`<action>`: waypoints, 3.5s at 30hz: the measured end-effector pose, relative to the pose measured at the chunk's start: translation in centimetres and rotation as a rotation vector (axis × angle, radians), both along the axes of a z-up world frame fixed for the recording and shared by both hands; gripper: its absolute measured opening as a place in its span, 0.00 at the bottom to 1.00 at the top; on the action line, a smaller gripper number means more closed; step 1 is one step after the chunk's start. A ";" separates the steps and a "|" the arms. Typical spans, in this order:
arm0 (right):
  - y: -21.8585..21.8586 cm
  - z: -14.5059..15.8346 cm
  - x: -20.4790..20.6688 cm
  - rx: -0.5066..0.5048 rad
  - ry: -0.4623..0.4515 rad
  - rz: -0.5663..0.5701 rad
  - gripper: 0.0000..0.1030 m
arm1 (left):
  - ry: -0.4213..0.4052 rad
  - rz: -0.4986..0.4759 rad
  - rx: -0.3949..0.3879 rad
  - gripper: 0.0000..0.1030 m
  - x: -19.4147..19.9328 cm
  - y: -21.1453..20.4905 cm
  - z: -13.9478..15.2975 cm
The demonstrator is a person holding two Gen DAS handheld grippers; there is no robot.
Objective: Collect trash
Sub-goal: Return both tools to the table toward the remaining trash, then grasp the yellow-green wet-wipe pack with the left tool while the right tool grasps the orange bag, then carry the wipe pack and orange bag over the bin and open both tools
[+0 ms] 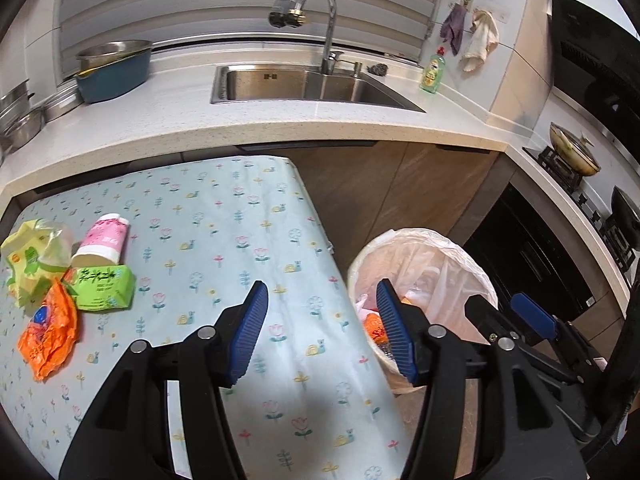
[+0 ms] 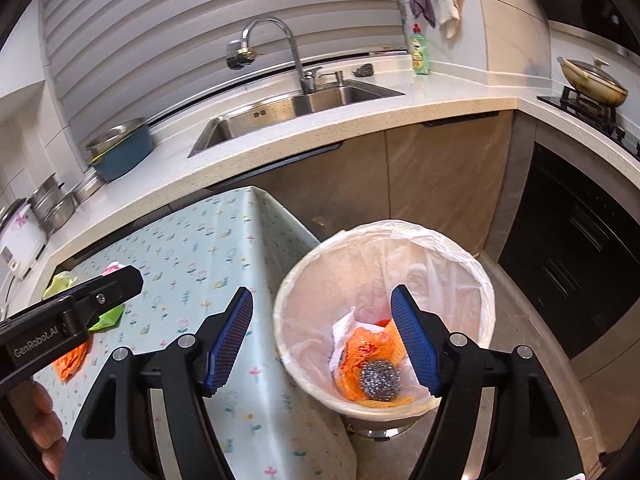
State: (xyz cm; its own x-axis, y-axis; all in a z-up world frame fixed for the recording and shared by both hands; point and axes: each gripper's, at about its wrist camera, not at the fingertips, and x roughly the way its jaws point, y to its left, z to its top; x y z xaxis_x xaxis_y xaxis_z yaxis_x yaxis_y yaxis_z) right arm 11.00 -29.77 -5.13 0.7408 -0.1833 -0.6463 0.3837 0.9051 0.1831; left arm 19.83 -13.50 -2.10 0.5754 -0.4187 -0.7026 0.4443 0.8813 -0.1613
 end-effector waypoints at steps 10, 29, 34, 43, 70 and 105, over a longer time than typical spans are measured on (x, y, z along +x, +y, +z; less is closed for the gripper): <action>7.1 0.8 1.8 -0.013 -0.008 0.124 0.67 | 0.010 0.115 -0.009 0.53 0.8 7.5 -0.3; 20.1 -1.0 7.2 -0.005 0.051 0.302 0.67 | -0.002 0.304 0.101 0.53 4.3 24.3 -3.2; 22.6 -2.3 9.6 0.010 0.081 0.325 0.67 | -0.002 0.312 0.137 0.53 6.3 27.1 -4.7; 25.8 -4.3 13.4 0.012 0.130 0.354 0.67 | -0.018 0.253 0.187 0.52 9.9 28.6 -7.4; 33.1 -6.6 15.9 0.061 0.166 0.483 0.66 | 0.015 0.309 0.064 0.00 9.6 30.5 -5.6; 20.7 1.7 7.2 0.063 -0.020 0.311 0.13 | -0.053 0.145 0.012 0.00 0.8 18.7 1.4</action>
State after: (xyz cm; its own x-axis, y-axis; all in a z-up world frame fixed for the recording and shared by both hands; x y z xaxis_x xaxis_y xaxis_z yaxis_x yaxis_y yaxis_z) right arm 18.18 -9.06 -3.48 0.7680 0.0934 -0.6336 0.0864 0.9652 0.2470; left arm 20.68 5.25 -0.69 0.6655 -0.3205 -0.6741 0.3201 0.9384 -0.1301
